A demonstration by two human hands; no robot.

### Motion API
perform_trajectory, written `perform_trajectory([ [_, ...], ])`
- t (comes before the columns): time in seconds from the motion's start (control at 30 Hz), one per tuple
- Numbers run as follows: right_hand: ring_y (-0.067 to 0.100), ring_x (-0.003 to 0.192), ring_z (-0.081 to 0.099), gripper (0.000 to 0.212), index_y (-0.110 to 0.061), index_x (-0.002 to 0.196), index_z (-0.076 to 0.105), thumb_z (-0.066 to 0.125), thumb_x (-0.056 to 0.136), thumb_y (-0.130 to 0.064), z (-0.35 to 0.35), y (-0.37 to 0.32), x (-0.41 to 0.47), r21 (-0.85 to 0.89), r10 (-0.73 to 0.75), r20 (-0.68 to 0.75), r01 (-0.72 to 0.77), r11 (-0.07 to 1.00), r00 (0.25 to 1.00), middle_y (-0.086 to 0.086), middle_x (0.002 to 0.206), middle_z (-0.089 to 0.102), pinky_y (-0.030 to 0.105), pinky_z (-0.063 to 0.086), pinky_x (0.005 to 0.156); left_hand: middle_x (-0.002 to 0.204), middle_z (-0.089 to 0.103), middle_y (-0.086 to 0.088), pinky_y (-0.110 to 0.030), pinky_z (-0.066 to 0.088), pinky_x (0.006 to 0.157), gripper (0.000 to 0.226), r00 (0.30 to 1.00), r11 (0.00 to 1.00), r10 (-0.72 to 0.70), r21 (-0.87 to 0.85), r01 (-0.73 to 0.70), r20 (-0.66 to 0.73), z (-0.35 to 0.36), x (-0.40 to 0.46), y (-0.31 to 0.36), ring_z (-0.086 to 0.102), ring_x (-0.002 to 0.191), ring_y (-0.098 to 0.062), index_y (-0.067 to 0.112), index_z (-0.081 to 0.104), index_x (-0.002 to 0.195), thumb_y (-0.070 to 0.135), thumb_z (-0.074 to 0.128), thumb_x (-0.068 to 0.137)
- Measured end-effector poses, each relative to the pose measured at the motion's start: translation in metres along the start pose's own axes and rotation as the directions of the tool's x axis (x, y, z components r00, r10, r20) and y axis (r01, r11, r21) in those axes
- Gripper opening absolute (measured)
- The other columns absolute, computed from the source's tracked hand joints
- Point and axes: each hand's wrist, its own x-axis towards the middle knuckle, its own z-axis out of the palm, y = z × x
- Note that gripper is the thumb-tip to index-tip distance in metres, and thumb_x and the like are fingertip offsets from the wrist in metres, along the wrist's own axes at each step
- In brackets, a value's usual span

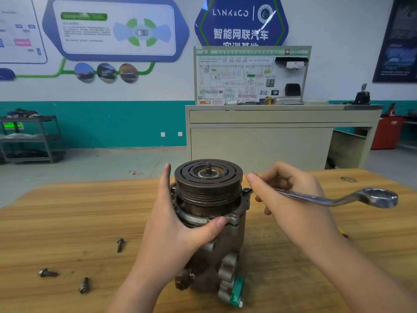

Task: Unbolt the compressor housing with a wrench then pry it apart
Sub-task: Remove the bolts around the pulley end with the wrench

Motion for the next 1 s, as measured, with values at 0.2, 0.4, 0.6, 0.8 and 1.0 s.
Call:
perform_trajectory([
  [0.2, 0.016, 0.047, 0.042, 0.046, -0.002, 0.058, 0.052, 0.056, 0.088, -0.037, 0.021, 0.028, -0.013, 0.277, -0.102, -0.222, 0.163, 0.947, 0.970, 0.013, 0.055, 0.046, 0.022, 0.033, 0.046, 0.111, 0.036, 0.059, -0.007, 0.031, 0.088, 0.119, 1.000, 0.999, -0.024, 0.021, 0.024, 0.000, 0.001, 0.001, 0.001, 0.035, 0.113, 0.028, 0.072, -0.006, 0.128, 0.081, 0.070, 0.037],
  [0.4, 0.011, 0.027, 0.030, 0.036, -0.015, 0.046, 0.055, 0.062, 0.075, -0.035, 0.022, 0.055, 0.045, 0.770, 0.468, 0.374, -0.550, 0.324, 0.800, 0.002, 0.037, 0.038, 0.015, 0.021, 0.035, 0.118, 0.036, 0.050, -0.010, 0.031, 0.089, 0.119, 1.000, 0.999, -0.026, 0.046, 0.025, 0.004, -0.001, 0.005, -0.002, 0.042, 0.108, 0.022, 0.076, -0.009, 0.124, 0.079, 0.069, 0.035],
  [0.6, 0.000, 0.023, 0.035, 0.035, -0.011, 0.049, 0.059, 0.079, 0.061, -0.038, 0.023, 0.041, 0.078, 0.657, 0.339, 0.637, -0.718, 0.231, 0.692, -0.002, 0.035, 0.043, 0.010, 0.023, 0.025, 0.122, 0.038, 0.046, 0.002, 0.030, 0.080, 0.118, 0.999, 0.999, -0.038, 0.036, 0.038, 0.001, -0.001, 0.005, -0.003, 0.032, 0.109, 0.032, 0.076, -0.010, 0.122, 0.080, 0.069, 0.035],
  [0.8, 0.008, 0.029, 0.039, 0.042, -0.019, 0.048, 0.043, 0.085, 0.051, -0.024, -0.005, 0.020, 0.052, 0.734, 0.281, 0.205, -0.337, 0.590, 0.938, 0.002, 0.040, 0.048, 0.013, 0.028, 0.032, 0.124, 0.036, 0.047, -0.004, 0.030, 0.084, 0.119, 1.000, 1.000, -0.029, 0.004, 0.029, -0.001, 0.000, 0.003, -0.006, 0.040, 0.122, 0.013, 0.074, -0.009, 0.126, 0.081, 0.069, 0.037],
  [1.0, 0.013, 0.036, 0.053, 0.042, -0.016, 0.052, 0.043, 0.068, 0.085, -0.015, 0.020, 0.027, 0.002, 0.339, 0.055, -0.287, 0.048, 0.940, 0.956, 0.006, 0.047, 0.057, 0.020, 0.040, 0.039, 0.133, 0.035, 0.039, -0.020, 0.033, 0.099, 0.122, 1.000, 1.000, -0.006, -0.021, 0.006, 0.010, 0.000, 0.002, -0.003, 0.043, 0.127, 0.004, 0.069, -0.005, 0.132, 0.082, 0.070, 0.037],
])
